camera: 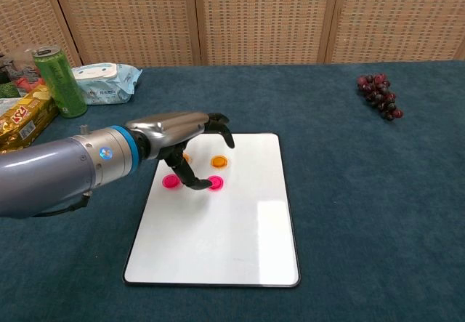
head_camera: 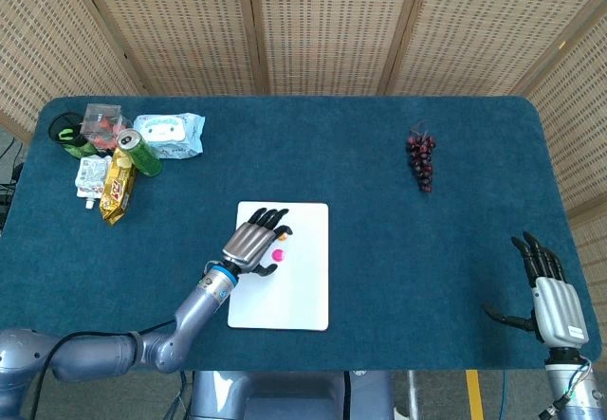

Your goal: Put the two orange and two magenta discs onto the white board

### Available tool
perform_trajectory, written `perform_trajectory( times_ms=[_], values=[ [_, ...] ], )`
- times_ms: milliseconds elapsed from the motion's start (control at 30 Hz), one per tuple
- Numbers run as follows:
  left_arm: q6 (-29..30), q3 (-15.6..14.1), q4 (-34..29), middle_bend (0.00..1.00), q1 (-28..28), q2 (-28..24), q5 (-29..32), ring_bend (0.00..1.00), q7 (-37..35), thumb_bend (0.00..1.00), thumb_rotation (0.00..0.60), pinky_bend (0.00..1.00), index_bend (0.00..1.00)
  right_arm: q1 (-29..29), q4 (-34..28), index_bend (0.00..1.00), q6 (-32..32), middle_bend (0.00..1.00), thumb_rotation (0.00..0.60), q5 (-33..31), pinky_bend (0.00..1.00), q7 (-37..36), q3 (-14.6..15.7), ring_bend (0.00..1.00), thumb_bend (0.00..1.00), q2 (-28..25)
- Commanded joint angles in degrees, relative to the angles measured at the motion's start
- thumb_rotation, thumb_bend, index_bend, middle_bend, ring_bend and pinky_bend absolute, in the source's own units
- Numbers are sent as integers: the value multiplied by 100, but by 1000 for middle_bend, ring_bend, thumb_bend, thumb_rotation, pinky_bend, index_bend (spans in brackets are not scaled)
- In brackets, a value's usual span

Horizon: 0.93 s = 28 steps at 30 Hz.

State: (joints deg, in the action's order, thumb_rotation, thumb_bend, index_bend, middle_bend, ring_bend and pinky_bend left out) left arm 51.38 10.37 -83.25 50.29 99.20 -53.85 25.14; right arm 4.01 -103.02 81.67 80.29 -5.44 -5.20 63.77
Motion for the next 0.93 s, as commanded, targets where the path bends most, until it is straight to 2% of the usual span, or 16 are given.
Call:
perform_trajectory(
  times_ms=[33, 133, 200, 267, 333, 433, 667, 833, 933],
  values=[
    [382, -12, -489, 0, -199, -411, -412, 0, -148, 277, 600, 0, 110, 1, 0, 0, -1, 0, 600, 1, 0, 1, 0, 0, 131, -1],
    [815, -103, -898, 0, -452, -841, -845, 0, -243, 251, 600, 0, 16, 0, -4, 0, 1, 0, 600, -2, 0, 8, 0, 0, 131, 1],
    [1213, -213, -1146, 0, -706, -1208, -1163, 0, -285, 202, 600, 0, 0, 0, -7, 0, 7, 0, 600, -1, 0, 31, 0, 0, 131, 5],
    [1561, -316, -1277, 0, -956, -1528, -1411, 0, -358, 75, 600, 0, 0, -3, -12, 0, 18, 0, 600, -1, 0, 56, -1, 0, 131, 12],
    [1813, -371, -1302, 0, -1165, -1786, -1511, 0, -425, 4, 600, 0, 0, -5, -15, 0, 27, 0, 600, -3, 0, 80, -2, 0, 131, 18],
    [2378, -500, -1261, 0, -1700, -2303, -1512, 0, -599, 0, 600, 0, 0, -14, -8, 0, 75, 0, 600, 8, 0, 153, -8, 0, 131, 47],
    [3278, -800, -983, 0, -2586, -2581, -1819, 0, -1156, 0, 600, 0, 0, -24, 35, 0, 165, 0, 600, 42, 0, 284, -25, 0, 131, 113],
    [3503, -911, -896, 0, -3089, -2787, -1749, 0, -1589, 0, 600, 0, 0, -48, 97, 0, 283, 0, 600, 106, 0, 361, -37, 0, 131, 189],
    [3430, -955, -876, 0, -3260, -2853, -1687, 0, -1740, 0, 600, 0, 0, -58, 141, 0, 345, 0, 600, 157, 0, 361, -44, 0, 131, 228]
  ],
)
